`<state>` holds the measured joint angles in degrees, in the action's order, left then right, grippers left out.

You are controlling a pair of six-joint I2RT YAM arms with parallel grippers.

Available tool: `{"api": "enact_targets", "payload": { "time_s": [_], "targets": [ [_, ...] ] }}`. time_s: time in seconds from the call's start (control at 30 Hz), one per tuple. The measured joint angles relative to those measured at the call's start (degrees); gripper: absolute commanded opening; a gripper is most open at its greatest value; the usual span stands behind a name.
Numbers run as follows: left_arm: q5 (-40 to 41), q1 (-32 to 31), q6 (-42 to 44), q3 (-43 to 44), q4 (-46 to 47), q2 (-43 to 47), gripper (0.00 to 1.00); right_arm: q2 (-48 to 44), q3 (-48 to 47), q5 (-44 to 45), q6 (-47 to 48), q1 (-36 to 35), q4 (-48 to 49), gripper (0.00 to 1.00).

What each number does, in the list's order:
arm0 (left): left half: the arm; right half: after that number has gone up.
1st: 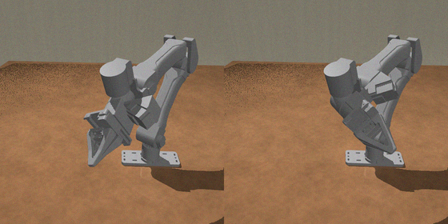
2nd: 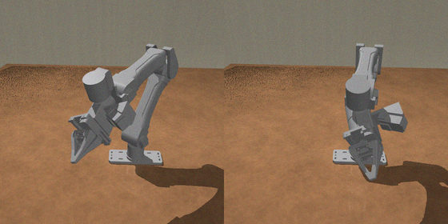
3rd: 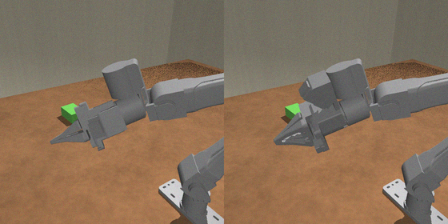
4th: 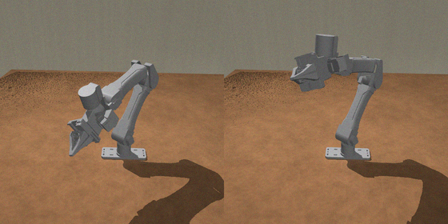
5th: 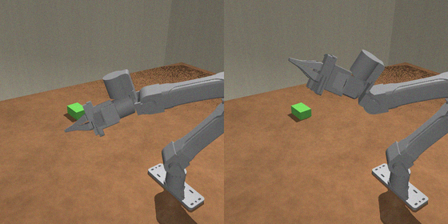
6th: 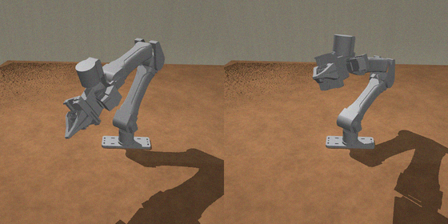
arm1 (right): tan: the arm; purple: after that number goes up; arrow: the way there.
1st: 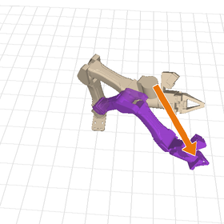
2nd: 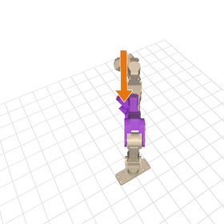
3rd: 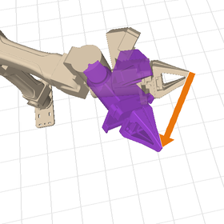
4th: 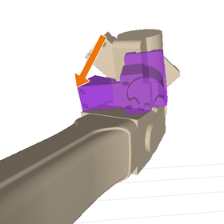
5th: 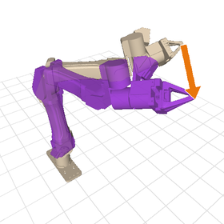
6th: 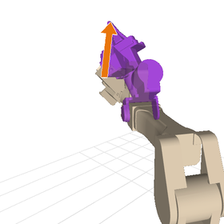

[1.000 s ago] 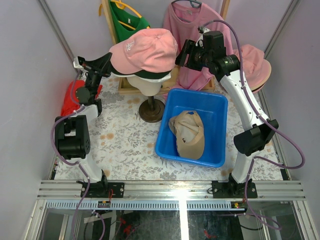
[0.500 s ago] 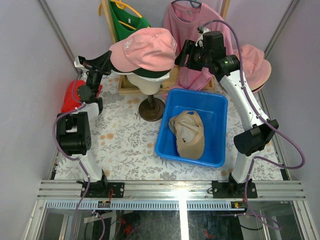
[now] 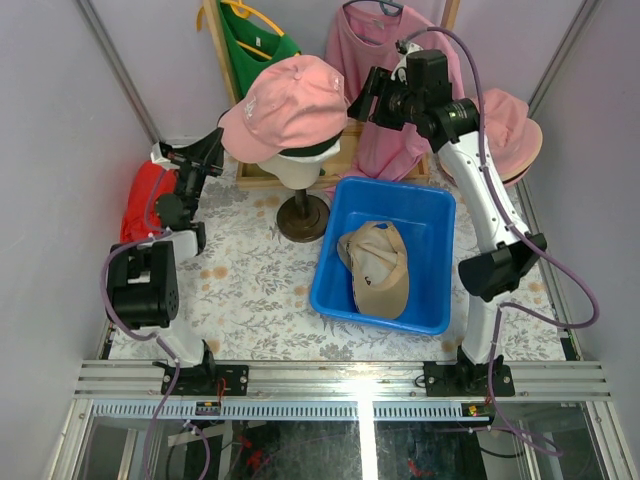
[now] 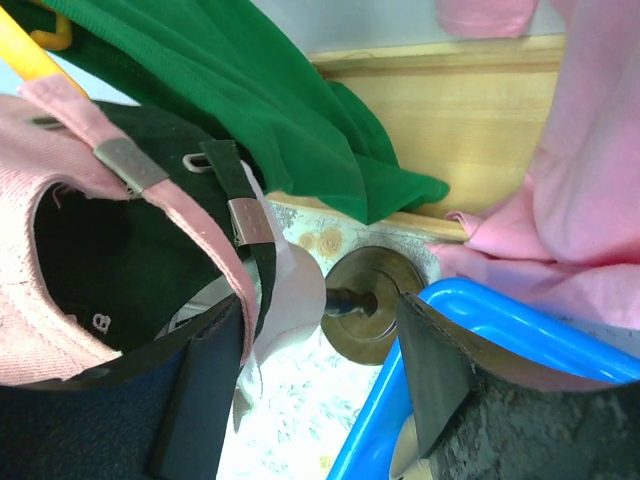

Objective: Stack the hats
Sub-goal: Stack the hat on the hat.

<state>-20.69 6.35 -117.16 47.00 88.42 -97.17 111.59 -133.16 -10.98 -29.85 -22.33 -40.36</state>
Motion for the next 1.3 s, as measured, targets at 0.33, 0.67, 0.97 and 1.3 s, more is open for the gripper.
{"api": "enact_targets", "payload": {
  "time_s": [0.33, 0.67, 0.97, 1.3],
  "targets": [
    [1.2, -0.1, 0.0, -7.4, -4.5, 9.8, 0.00, 6.9, -6.5, -1.6, -1.8, 0.2, -0.3, 0.65],
    [1.7, -0.1, 0.0, -4.7, -11.2, 12.9, 0.00, 7.3, -6.8, -2.0, -2.1, 0.3, 0.4, 0.64],
    [1.5, -0.1, 0.0, 2.8, -14.3, 12.5, 0.00, 6.5, -6.5, -2.0, -2.6, 1.2, 1.0, 0.63],
    [1.2, -0.1, 0.0, 3.7, -16.8, 12.5, 0.00, 5.2, -6.3, -2.0, -3.1, 1.5, 1.0, 0.63]
  ]
}}
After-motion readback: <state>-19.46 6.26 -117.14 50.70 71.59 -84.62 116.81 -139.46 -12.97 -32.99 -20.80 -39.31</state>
